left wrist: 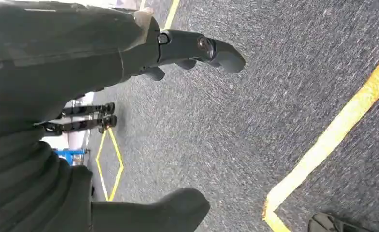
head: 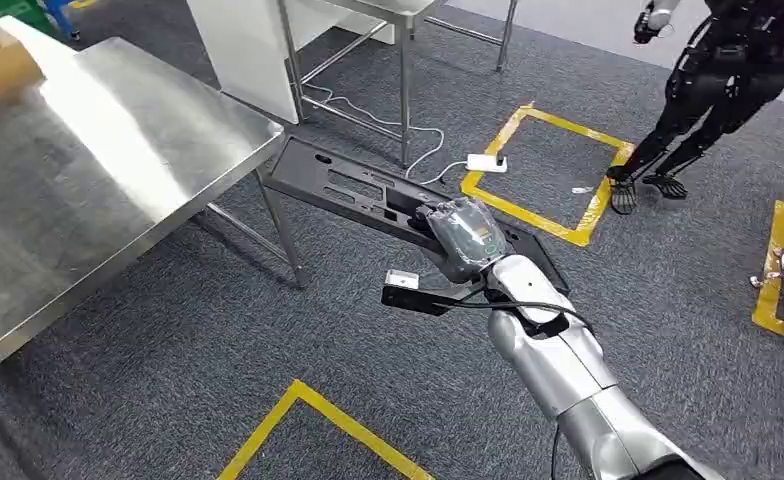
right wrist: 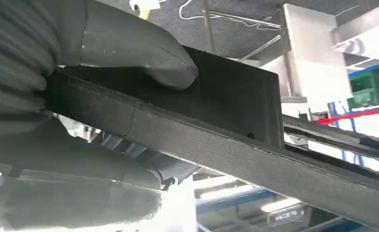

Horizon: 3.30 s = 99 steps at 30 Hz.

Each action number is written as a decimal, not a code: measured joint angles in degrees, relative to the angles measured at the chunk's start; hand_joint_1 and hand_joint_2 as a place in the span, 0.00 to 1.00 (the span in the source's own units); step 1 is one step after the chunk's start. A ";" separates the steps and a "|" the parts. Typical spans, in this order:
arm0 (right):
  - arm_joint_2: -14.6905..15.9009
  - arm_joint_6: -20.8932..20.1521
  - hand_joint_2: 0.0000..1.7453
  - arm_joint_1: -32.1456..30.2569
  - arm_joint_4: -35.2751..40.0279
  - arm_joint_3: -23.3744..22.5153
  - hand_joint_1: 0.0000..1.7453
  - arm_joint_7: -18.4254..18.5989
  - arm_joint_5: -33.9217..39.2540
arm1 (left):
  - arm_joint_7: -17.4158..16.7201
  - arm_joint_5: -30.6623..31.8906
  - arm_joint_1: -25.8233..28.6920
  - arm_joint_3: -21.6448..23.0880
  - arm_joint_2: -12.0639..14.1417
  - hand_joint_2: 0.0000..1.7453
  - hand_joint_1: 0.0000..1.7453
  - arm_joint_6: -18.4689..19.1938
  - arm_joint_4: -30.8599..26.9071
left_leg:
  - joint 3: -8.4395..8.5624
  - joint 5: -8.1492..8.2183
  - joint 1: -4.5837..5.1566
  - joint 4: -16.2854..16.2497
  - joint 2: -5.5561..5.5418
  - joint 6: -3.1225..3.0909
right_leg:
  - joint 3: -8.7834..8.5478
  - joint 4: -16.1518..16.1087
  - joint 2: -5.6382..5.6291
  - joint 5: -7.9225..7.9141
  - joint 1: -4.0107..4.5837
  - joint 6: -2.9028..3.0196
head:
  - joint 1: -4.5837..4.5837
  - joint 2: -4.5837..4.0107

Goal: Take the parts from the cabinet and place them on the table.

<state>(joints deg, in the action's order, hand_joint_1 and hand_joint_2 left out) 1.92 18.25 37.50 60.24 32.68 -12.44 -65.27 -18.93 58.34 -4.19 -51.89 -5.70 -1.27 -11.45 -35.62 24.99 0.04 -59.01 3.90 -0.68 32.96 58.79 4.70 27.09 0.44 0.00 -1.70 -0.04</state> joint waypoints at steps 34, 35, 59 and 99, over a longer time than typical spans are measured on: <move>-1.86 -1.51 1.00 0.66 -0.17 0.02 1.00 0.79 -1.53 | 13.91 -2.97 0.03 -2.36 -0.88 1.00 0.00 -8.82 -0.07 | -7.34 5.97 -0.86 -12.84 -4.69 1.23 | 0.58 -0.44 -3.85 -1.06 -1.58 0.40 | -0.15 0.00; -1.75 -1.51 1.00 0.53 -0.18 0.02 1.00 0.72 -1.53 | 15.92 -3.81 0.04 -2.56 -1.09 1.00 0.00 -9.75 -0.07 | -8.90 6.99 -0.92 -15.85 -4.61 1.37 | 0.63 -0.43 -3.22 -1.00 -1.50 0.49 | -0.22 0.00; -1.33 -0.46 1.00 0.89 -3.72 0.37 1.00 -1.18 -1.18 | 15.95 -1.99 0.29 -4.17 -1.79 1.00 0.00 1.36 0.24 | -9.03 6.57 -0.91 -15.74 -4.66 1.22 | -0.12 -0.68 -3.21 -0.48 -1.25 0.54 | -0.55 0.00; -2.90 1.07 1.00 0.21 -3.89 4.28 1.00 3.34 -3.26 | 8.07 -0.24 -5.73 0.85 -3.28 1.00 0.00 6.25 0.26 | -1.06 -1.17 0.00 0.61 -1.39 -0.47 | 0.12 -1.10 0.31 -1.07 -0.60 -1.01 | -0.53 0.00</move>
<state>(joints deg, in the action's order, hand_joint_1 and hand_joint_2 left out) -0.98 19.32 37.72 56.35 36.96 -9.09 -68.52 -10.86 58.10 -9.92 -51.03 -8.98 4.98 -11.19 -36.68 23.82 0.04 -58.40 2.52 -1.15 33.08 57.68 5.01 26.02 -0.16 -1.01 -2.23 -0.04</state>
